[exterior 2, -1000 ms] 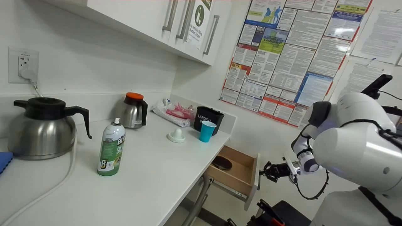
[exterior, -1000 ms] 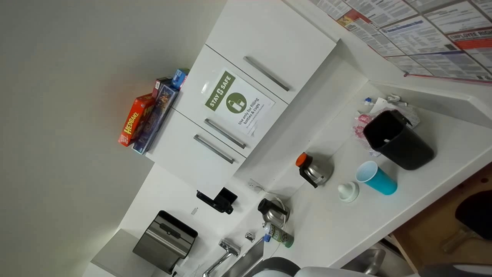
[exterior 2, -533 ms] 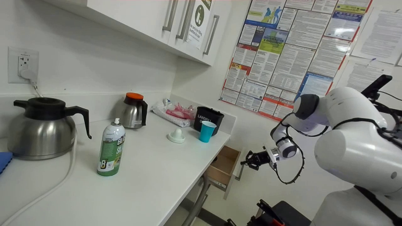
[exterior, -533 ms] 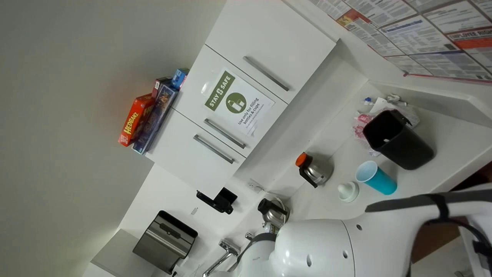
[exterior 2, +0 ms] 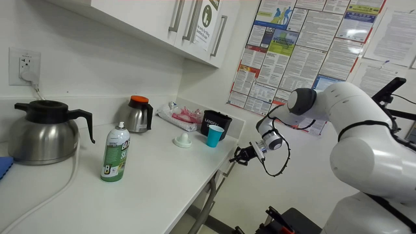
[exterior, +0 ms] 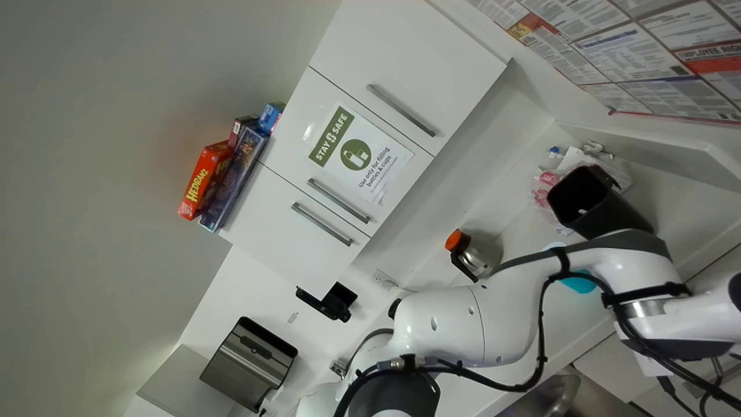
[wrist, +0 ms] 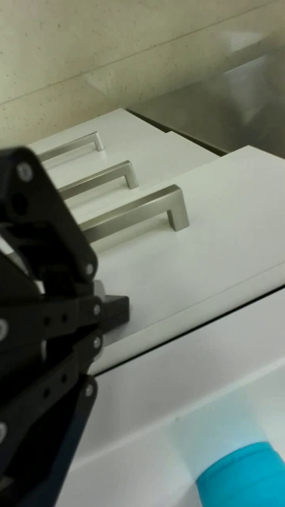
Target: Close the bottom drawer on the right
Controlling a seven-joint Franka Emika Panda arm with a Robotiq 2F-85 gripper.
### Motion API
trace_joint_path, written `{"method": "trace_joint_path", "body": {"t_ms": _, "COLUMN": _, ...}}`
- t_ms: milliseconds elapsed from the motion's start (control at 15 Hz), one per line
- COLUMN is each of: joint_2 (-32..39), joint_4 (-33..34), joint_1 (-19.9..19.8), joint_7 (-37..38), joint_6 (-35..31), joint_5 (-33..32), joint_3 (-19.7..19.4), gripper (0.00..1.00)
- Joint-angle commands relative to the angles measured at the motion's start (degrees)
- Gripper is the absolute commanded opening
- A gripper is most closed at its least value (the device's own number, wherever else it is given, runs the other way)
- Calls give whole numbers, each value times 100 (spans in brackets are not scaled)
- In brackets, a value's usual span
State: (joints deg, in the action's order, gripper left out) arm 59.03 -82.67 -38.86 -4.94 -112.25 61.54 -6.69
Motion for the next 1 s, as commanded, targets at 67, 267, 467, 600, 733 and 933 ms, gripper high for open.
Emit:
{"method": "trace_joint_path", "body": {"t_ms": 67, "joint_2": -1327, "joint_4": -1483, "joint_1": 577, "joint_7": -791, "joint_6": -777, "joint_5": -319, "joint_3": -491, "gripper": 0}}
{"method": "trace_joint_path", "body": {"t_ms": 267, "joint_2": -2054, "joint_4": -2261, "joint_1": 945, "joint_7": -1092, "joint_6": -1268, "joint_5": -924, "joint_3": -882, "gripper": 0}}
{"method": "trace_joint_path", "body": {"t_ms": 467, "joint_2": -2834, "joint_4": -3063, "joint_1": 1208, "joint_7": -1334, "joint_6": -1591, "joint_5": -1837, "joint_3": -1150, "gripper": 0}}
{"method": "trace_joint_path", "body": {"t_ms": 600, "joint_2": -3423, "joint_4": -3640, "joint_1": 1290, "joint_7": -1489, "joint_6": -1904, "joint_5": -2403, "joint_3": -1198, "gripper": 0}}
{"method": "trace_joint_path", "body": {"t_ms": 733, "joint_2": -4031, "joint_4": -4217, "joint_1": 1334, "joint_7": -1514, "joint_6": -2238, "joint_5": -2905, "joint_3": -1192, "gripper": 0}}
{"method": "trace_joint_path", "body": {"t_ms": 933, "joint_2": -4997, "joint_4": -5093, "joint_1": 1389, "joint_7": -1393, "joint_6": -2581, "joint_5": -3635, "joint_3": -1195, "gripper": 0}}
